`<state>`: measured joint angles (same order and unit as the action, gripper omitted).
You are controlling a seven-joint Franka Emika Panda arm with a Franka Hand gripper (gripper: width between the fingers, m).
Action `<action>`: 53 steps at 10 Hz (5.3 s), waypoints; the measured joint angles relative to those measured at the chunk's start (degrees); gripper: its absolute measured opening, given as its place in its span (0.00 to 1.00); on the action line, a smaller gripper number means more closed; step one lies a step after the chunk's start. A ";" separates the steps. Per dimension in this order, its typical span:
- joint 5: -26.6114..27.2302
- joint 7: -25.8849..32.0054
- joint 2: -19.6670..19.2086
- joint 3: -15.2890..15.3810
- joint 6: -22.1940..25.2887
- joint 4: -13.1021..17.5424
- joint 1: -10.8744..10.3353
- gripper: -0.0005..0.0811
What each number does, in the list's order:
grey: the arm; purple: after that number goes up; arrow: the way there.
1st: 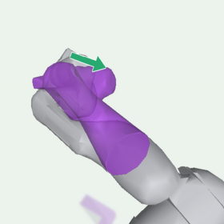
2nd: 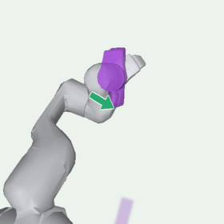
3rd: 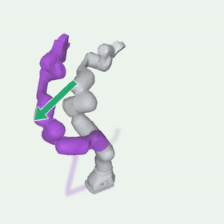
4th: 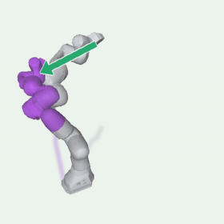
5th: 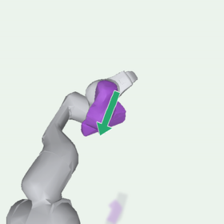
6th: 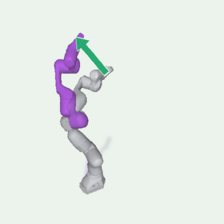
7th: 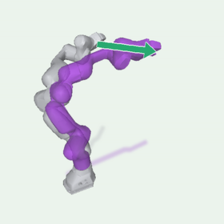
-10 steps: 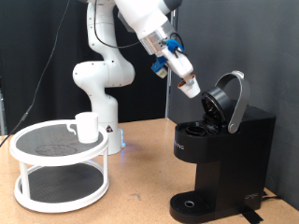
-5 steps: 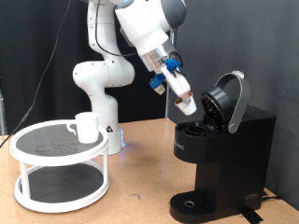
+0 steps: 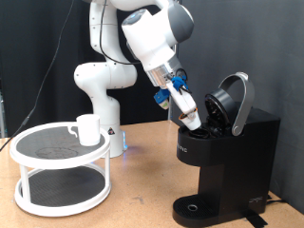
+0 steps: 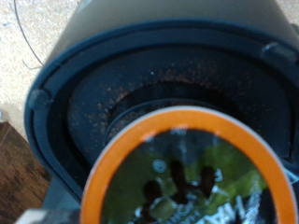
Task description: Make a cup of coffee with the keurig machine
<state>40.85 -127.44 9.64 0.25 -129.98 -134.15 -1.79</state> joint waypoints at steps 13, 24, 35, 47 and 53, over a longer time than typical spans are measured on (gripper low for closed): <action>7.21 5.40 -1.36 2.53 -2.18 -0.63 -0.13 0.90; 6.27 4.51 0.78 4.46 -1.19 -4.92 -0.22 0.91; 9.84 4.94 6.49 0.46 4.55 -3.28 2.82 0.91; 18.54 3.91 10.10 -5.06 16.42 6.15 2.37 0.91; 16.34 -3.81 7.59 4.61 9.31 10.14 0.67 0.91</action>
<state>57.19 -131.25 17.24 4.86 -120.66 -124.02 -1.12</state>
